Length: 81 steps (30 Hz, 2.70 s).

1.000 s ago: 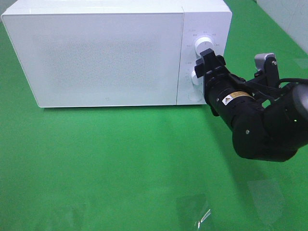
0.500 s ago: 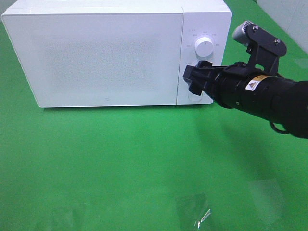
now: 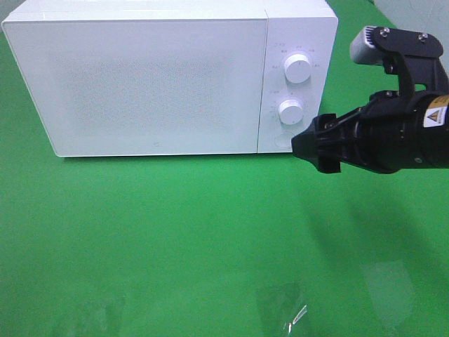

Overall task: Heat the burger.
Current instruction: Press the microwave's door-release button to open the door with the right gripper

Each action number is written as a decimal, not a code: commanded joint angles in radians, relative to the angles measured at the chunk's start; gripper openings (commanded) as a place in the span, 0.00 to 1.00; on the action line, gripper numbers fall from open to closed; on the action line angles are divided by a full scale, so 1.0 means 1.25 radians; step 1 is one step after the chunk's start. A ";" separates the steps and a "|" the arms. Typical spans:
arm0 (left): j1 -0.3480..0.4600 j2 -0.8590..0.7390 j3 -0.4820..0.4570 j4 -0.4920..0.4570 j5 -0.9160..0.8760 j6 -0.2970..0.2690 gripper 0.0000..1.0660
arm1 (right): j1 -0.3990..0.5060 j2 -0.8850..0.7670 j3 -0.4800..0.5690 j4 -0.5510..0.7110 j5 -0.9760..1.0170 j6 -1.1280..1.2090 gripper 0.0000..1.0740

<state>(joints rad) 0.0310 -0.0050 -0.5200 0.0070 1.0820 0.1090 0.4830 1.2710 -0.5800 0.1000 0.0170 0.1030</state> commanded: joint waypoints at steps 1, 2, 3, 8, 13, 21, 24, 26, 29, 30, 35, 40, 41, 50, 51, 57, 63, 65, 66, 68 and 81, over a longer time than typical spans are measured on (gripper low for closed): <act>-0.001 -0.014 0.002 -0.006 -0.010 0.001 0.94 | -0.006 -0.094 -0.001 -0.054 0.148 -0.012 0.70; -0.001 -0.014 0.002 -0.006 -0.010 0.001 0.94 | -0.006 -0.130 -0.001 -0.069 0.207 -0.012 0.70; -0.001 -0.014 0.002 -0.006 -0.010 0.001 0.94 | -0.006 -0.130 -0.001 -0.069 0.207 -0.012 0.70; -0.001 -0.014 0.002 -0.006 -0.010 0.001 0.94 | -0.006 -0.246 -0.001 -0.088 0.364 -0.017 0.70; -0.001 -0.014 0.002 -0.006 -0.010 0.001 0.94 | -0.006 -0.343 -0.001 -0.098 0.474 -0.028 0.70; -0.001 -0.014 0.002 -0.006 -0.010 0.001 0.94 | -0.006 -0.498 -0.001 -0.098 0.624 -0.051 0.70; -0.001 -0.014 0.002 -0.006 -0.010 0.001 0.94 | -0.006 -0.594 0.001 -0.098 0.710 -0.051 0.70; -0.001 -0.014 0.002 -0.006 -0.010 0.001 0.94 | -0.006 -0.648 0.002 -0.098 0.740 -0.051 0.70; -0.001 -0.014 0.002 -0.006 -0.010 0.001 0.94 | -0.018 -0.694 0.002 -0.096 0.756 -0.051 0.70; -0.001 -0.014 0.002 -0.006 -0.010 0.001 0.94 | -0.050 -0.734 0.002 -0.098 0.770 -0.051 0.70; -0.001 -0.014 0.002 -0.006 -0.010 0.001 0.94 | -0.142 -0.841 0.021 -0.096 0.766 -0.057 0.70; -0.001 -0.014 0.002 -0.006 -0.010 0.001 0.94 | -0.202 -0.920 0.056 -0.094 0.762 -0.066 0.70; -0.001 -0.014 0.002 -0.006 -0.010 0.001 0.94 | -0.233 -0.958 0.072 -0.090 0.754 -0.066 0.70; -0.001 -0.015 0.002 -0.006 -0.010 0.002 0.94 | -0.310 -1.042 0.072 -0.094 0.754 -0.066 0.69; -0.001 -0.015 0.002 -0.006 -0.010 0.002 0.94 | -0.310 -1.042 0.072 -0.094 0.754 -0.066 0.69; -0.001 -0.014 0.002 -0.006 -0.010 0.002 0.94 | -0.310 -1.042 0.072 -0.094 0.754 -0.066 0.68; -0.001 -0.014 0.002 -0.006 -0.010 0.002 0.94 | -0.310 -1.042 0.072 -0.094 0.754 -0.066 0.68; -0.001 -0.014 0.002 -0.006 -0.010 0.002 0.94 | -0.310 -1.042 0.072 -0.094 0.754 -0.066 0.68; -0.001 -0.014 0.002 -0.006 -0.010 0.002 0.94 | -0.310 -1.042 0.072 -0.094 0.754 -0.066 0.68; -0.001 -0.014 0.002 -0.006 -0.010 0.002 0.94 | -0.310 -1.042 0.072 -0.094 0.754 -0.066 0.68; -0.001 -0.014 0.002 -0.006 -0.010 0.002 0.94 | -0.310 -0.983 0.046 -0.115 0.673 -0.066 0.68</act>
<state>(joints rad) 0.0310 -0.0050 -0.5200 0.0070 1.0820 0.1100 0.1020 0.0060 -0.5030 -0.0250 0.9450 0.0310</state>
